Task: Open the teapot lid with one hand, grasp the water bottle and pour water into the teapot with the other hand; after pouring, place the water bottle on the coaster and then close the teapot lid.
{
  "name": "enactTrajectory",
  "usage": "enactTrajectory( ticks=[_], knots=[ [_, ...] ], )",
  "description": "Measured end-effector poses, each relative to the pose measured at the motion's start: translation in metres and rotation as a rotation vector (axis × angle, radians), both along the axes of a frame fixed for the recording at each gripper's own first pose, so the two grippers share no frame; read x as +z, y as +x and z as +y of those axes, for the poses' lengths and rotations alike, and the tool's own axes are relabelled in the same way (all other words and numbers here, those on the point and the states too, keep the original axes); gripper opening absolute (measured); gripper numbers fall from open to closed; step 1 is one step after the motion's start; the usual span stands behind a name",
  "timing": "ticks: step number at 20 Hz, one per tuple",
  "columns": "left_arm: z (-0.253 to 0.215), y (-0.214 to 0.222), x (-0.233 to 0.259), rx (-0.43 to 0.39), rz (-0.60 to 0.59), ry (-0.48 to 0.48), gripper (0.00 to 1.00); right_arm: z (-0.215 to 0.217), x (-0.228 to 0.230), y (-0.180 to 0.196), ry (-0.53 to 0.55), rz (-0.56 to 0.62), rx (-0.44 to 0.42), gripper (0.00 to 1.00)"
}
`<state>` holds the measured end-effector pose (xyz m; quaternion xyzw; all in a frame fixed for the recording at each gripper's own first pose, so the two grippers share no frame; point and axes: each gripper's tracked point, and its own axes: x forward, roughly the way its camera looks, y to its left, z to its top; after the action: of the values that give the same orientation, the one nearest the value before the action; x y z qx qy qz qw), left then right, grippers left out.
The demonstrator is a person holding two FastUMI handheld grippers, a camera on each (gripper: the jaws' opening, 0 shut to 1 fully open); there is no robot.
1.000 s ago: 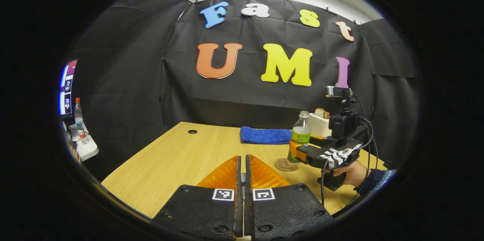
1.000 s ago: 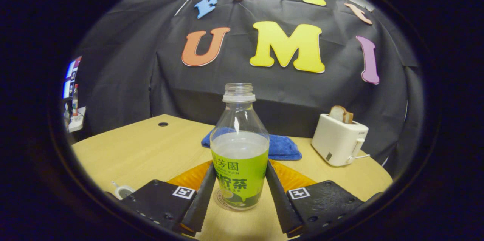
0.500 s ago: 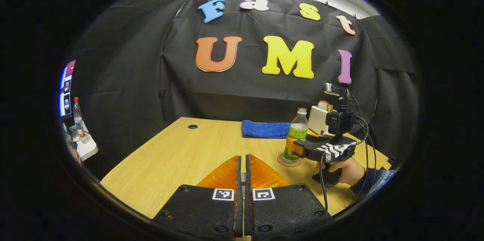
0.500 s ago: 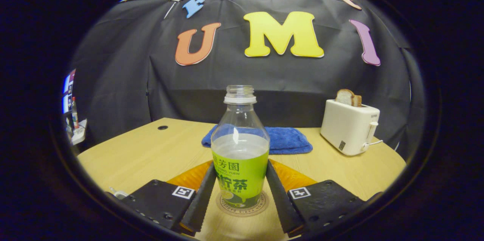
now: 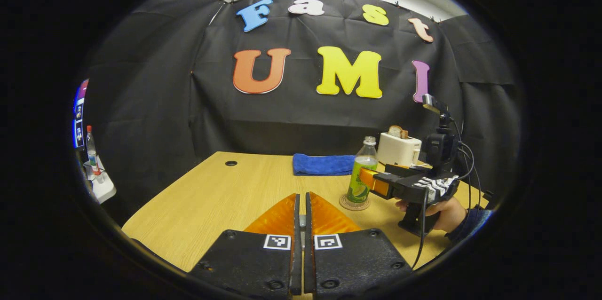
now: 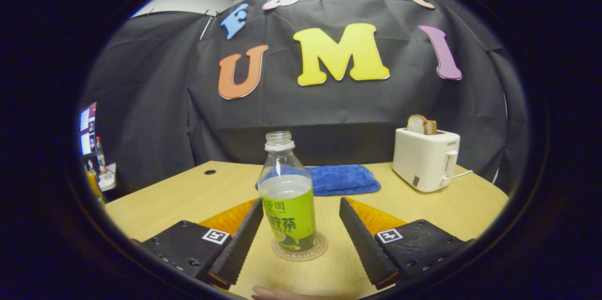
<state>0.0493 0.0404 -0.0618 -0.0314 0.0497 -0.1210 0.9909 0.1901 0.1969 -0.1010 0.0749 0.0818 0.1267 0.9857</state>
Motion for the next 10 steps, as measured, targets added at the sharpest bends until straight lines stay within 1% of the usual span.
enactTrajectory(
  ticks=[3, 4, 6, 7, 8, 9, 10],
  knots=[
    [-0.022, 0.017, -0.003, -0.022, -0.021, 0.017, 0.04, -0.006, -0.005, -0.028, -0.004, -0.027, 0.021, 0.96],
    [-0.028, 0.021, -0.006, -0.028, -0.028, 0.032, 0.04, -0.011, -0.006, -0.038, 0.008, -0.033, 0.019, 0.99],
    [-0.035, 0.026, -0.01, -0.039, -0.059, 0.061, 0.04, -0.019, -0.006, -0.056, 0.031, -0.04, 0.021, 0.94],
    [-0.042, 0.028, -0.014, -0.051, -0.076, 0.073, 0.05, -0.022, -0.007, -0.066, 0.039, -0.042, 0.024, 0.94],
    [-0.05, 0.031, -0.019, -0.073, -0.092, 0.088, 0.05, -0.027, -0.006, -0.075, 0.035, -0.045, 0.022, 0.96],
    [-0.057, 0.033, -0.025, -0.098, -0.096, 0.094, 0.05, -0.034, -0.005, -0.085, 0.021, -0.056, 0.015, 0.93],
    [-0.06, 0.037, -0.031, -0.106, -0.085, 0.092, 0.05, -0.042, -0.001, -0.093, 0.013, -0.08, 0.005, 0.97]
  ],
)
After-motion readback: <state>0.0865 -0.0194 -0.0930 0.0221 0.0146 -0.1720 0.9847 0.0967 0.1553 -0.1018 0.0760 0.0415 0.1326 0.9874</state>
